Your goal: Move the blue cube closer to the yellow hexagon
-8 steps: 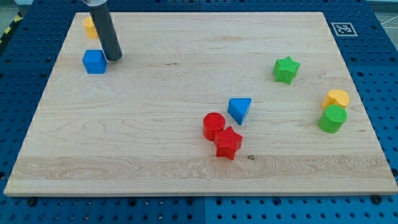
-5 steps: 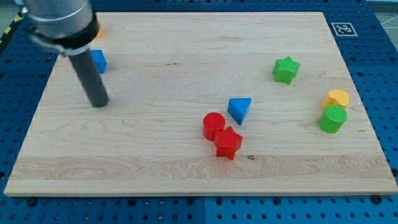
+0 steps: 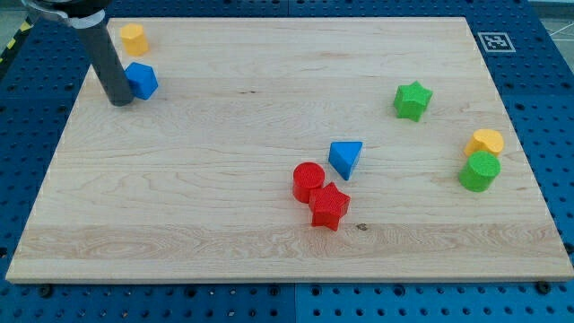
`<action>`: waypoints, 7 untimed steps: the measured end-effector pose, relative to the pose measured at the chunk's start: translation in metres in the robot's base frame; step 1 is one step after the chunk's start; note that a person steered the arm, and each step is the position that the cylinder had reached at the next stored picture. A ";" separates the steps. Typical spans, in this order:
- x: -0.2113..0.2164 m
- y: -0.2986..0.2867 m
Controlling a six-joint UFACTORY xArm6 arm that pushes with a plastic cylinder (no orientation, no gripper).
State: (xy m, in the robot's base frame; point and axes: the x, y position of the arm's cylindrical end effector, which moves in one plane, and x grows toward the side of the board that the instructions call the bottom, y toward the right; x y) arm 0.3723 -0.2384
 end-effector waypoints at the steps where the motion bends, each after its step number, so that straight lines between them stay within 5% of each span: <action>1: -0.020 -0.010; 4: 0.044 0.029; 7: -0.001 0.025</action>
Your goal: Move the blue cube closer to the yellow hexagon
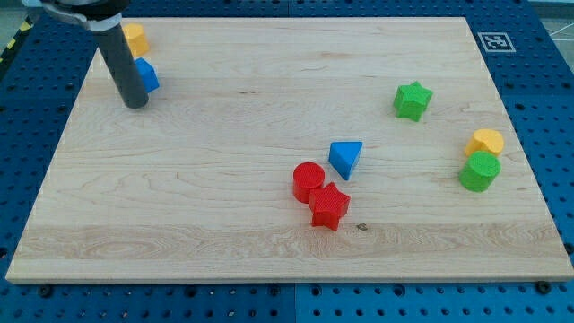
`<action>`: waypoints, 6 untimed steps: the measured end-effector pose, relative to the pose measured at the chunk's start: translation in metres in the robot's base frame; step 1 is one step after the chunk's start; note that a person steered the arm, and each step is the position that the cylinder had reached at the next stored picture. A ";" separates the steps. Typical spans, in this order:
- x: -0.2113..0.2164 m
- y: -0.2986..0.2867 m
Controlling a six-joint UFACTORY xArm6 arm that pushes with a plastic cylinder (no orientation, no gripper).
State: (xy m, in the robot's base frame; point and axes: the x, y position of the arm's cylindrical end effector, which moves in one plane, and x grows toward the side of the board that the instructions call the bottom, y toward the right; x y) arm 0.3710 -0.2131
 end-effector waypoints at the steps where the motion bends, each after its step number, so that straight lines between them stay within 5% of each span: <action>1: -0.021 -0.001; 6: -0.056 -0.012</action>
